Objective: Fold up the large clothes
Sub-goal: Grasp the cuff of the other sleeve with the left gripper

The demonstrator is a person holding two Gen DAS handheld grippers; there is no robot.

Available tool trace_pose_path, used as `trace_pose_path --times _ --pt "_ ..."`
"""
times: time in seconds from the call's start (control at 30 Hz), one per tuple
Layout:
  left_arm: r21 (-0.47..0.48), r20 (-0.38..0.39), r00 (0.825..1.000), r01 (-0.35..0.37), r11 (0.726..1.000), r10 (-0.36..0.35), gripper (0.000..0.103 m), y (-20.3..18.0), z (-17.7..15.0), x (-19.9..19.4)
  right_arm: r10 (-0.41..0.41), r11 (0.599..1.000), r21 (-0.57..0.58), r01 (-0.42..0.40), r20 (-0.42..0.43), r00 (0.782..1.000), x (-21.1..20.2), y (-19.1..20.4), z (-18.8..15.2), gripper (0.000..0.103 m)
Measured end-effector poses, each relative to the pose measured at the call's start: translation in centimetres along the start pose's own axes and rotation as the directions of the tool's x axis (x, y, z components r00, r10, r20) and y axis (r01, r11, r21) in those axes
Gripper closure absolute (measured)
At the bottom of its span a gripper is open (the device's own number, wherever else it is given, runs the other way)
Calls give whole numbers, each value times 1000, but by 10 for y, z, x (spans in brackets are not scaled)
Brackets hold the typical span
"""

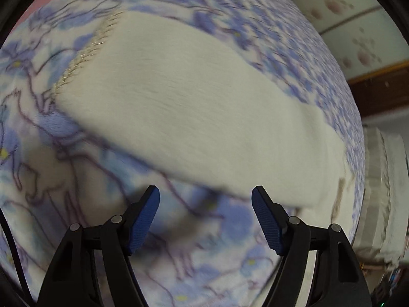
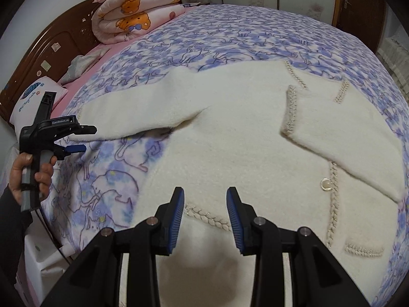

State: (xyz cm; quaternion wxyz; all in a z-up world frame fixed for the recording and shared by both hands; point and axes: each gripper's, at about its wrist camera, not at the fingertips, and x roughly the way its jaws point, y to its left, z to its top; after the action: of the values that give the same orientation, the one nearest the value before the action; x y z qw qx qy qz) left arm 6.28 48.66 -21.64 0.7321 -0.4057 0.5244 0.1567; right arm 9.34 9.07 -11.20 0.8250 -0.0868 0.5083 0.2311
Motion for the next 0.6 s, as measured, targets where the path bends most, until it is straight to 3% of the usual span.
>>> trace_pose_path --times 0.13,0.27,0.3,0.37,0.43,0.53,0.6 --pt "-81 1 999 41 996 -41 37 19 18 13 1 1000 7 -1 -27 1000 13 -1 -1 69" --pt "-54 71 997 10 998 -7 37 11 36 15 17 1000 26 -15 -53 998 22 -6 -5 69" --pt "-58 85 996 3 998 2 41 9 40 17 21 999 35 -19 -56 998 23 -7 -7 69" --pt "-61 122 991 -39 997 46 71 11 42 20 29 998 53 -26 -59 998 24 -12 -11 69" --pt "-40 158 985 -65 997 71 88 13 42 13 36 996 84 -31 -58 998 23 -21 -18 69" --pt "-20 216 972 -87 996 89 93 10 40 4 58 989 140 -49 -61 996 22 -37 -28 69" --pt "18 257 955 -157 987 147 94 -4 35 0 69 981 183 -56 -64 996 21 -51 -36 69"
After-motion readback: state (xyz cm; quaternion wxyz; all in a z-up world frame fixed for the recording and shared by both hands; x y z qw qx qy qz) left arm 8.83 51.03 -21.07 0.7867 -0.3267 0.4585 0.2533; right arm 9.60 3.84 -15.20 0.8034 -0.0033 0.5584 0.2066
